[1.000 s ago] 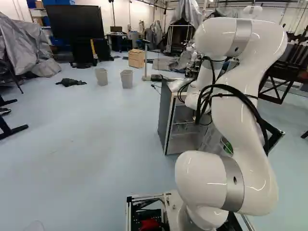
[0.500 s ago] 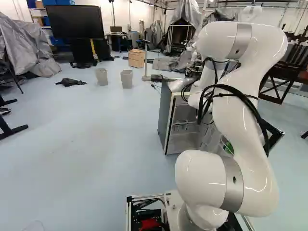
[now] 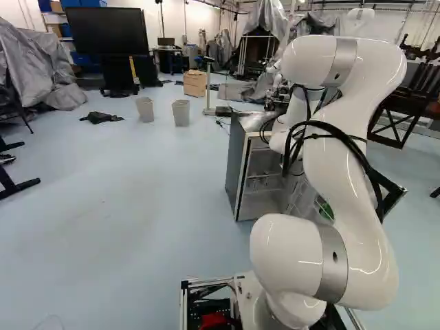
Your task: Grab a drink from the fridge
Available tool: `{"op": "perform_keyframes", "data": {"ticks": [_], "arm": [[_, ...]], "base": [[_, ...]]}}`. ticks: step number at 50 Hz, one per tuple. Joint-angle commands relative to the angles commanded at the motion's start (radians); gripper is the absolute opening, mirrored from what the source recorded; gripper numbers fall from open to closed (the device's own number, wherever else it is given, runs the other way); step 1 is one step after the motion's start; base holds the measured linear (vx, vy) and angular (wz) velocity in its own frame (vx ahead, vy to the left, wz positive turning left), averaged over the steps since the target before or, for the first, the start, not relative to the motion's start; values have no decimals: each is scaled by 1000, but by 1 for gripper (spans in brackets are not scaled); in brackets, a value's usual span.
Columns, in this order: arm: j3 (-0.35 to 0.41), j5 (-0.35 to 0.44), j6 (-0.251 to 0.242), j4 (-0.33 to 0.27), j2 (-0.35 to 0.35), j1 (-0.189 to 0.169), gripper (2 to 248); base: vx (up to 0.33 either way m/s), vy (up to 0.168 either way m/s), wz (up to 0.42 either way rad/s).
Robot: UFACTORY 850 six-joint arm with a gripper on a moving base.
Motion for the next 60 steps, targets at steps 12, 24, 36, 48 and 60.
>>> {"op": "perform_keyframes", "data": {"ticks": [12, 24, 36, 48, 60], "arm": [[-2, 0, -32, 0, -1, 1, 247], [-2, 0, -148, 0, -1, 1, 247], [-2, 0, -257, 0, -1, 1, 247], [-2, 0, -272, 0, -1, 1, 247], [-6, 0, -273, 0, -4, -2, 247]], "base": [[0, 0, 0], [0, 0, 0], [0, 0, 0], [0, 0, 0], [0, 0, 0]]}}
